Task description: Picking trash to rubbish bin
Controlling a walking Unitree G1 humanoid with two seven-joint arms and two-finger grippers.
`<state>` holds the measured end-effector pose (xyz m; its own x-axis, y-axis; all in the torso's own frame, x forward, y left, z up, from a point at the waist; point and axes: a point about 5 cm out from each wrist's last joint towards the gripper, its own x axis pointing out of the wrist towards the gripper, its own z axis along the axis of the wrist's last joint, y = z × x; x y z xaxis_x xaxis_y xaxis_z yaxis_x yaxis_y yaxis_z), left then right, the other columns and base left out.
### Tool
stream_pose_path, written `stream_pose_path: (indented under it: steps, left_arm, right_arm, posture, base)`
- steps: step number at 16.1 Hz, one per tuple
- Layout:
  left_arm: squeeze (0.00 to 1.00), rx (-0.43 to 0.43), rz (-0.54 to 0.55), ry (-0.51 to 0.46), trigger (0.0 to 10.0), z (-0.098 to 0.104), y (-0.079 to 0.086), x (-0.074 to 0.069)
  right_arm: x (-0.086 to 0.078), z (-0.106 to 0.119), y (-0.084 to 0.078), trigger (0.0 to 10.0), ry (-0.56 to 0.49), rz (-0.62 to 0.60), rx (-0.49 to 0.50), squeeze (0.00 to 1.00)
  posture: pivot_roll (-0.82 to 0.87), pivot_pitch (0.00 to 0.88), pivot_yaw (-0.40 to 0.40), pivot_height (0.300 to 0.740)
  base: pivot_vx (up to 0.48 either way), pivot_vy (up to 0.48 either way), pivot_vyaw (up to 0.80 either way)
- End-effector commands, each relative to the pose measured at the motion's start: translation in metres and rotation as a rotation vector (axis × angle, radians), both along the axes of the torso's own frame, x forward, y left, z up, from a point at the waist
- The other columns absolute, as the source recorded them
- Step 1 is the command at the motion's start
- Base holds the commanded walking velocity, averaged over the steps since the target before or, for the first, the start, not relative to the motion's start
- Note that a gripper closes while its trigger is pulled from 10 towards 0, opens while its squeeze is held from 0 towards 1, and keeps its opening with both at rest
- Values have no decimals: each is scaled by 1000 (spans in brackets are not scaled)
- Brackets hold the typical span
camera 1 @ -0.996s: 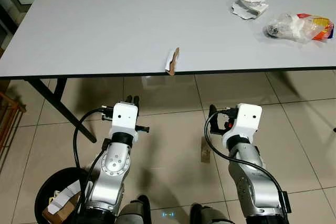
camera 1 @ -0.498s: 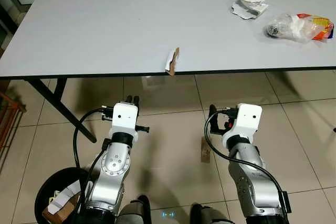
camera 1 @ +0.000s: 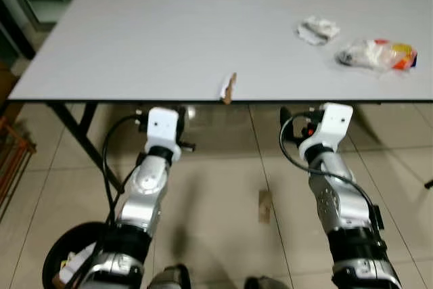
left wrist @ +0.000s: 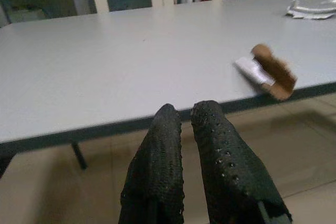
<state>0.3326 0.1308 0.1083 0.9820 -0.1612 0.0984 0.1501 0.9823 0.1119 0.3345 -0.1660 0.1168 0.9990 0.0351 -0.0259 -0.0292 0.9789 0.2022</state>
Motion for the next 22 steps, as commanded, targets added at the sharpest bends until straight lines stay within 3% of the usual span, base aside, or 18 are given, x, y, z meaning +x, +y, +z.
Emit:
stream_pose_path:
  steps: [1,22]
  left_arm:
    - [0,-8,-17,-7,10000,1,-2,2]
    - [0,17,-65,9,10000,-8,-8,-1]
  right_arm:
    - [2,2,-3,10000,-19,0,6,0]
    - [3,-4,3,10000,-22,15,27,0]
  posture:
    - [-47,70,-12,740]
    - [-50,61,-5,740]
  base:
    - [0,0,0]
    - [0,0,0]
